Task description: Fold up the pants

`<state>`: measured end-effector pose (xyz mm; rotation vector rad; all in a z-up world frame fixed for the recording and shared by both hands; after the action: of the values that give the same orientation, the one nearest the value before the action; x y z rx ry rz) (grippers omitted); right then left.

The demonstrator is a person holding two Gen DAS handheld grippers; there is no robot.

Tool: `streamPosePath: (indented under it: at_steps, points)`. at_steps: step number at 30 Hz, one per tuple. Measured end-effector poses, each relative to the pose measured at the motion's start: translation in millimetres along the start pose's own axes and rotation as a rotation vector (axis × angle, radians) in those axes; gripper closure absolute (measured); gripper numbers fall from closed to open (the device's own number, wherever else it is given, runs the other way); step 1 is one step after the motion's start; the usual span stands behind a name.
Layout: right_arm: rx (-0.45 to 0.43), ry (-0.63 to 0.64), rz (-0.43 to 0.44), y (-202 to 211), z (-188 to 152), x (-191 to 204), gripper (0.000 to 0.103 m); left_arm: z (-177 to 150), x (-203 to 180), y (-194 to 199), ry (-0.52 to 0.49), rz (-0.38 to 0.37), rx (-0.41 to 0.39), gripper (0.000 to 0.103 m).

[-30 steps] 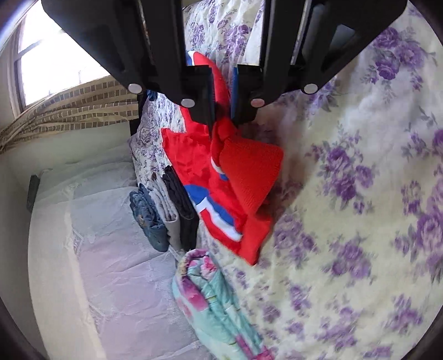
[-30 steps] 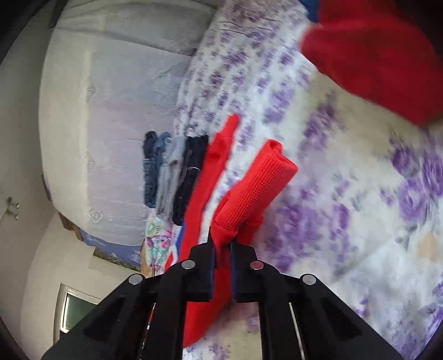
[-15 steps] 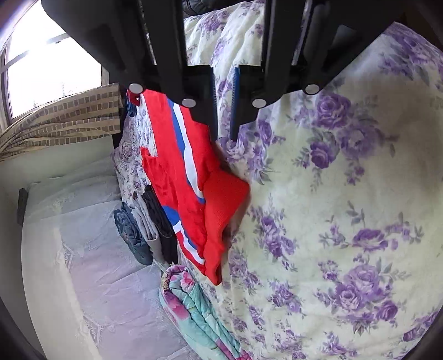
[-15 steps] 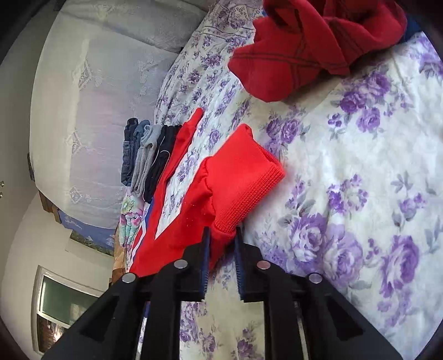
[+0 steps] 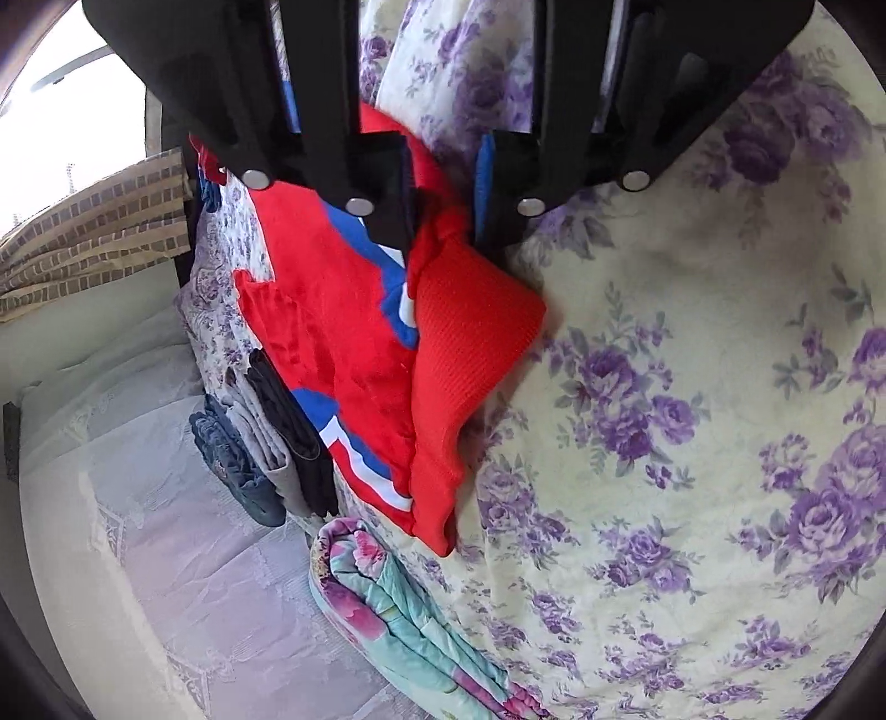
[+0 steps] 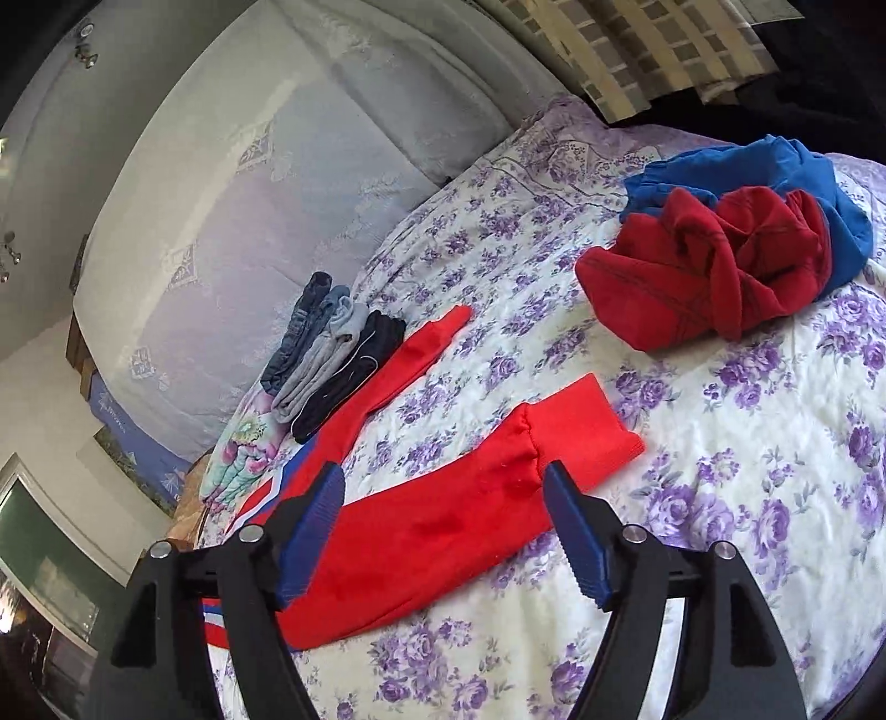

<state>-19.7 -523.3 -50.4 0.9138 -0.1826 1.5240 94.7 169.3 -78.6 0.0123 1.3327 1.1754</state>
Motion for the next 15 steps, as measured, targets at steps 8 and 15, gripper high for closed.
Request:
streamPosePath:
  at_steps: [8, 15]
  points:
    - [0.040, -0.001, -0.034, -12, -6, -6, 0.029, 4, 19, 28, 0.080, -0.014, 0.011, 0.053]
    - [0.129, -0.115, 0.008, -42, 7, -20, 0.029, 40, 13, 70, -0.003, 0.173, -0.184, 0.030]
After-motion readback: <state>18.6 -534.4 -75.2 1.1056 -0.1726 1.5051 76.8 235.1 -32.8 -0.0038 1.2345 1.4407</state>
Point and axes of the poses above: each gripper's, at about its wrist camera, not at the fingertips, and y roughly against the way its jaws point, x to its left, z to its top, the point moved 1 cm from there along -y, roughly the way its jaws point
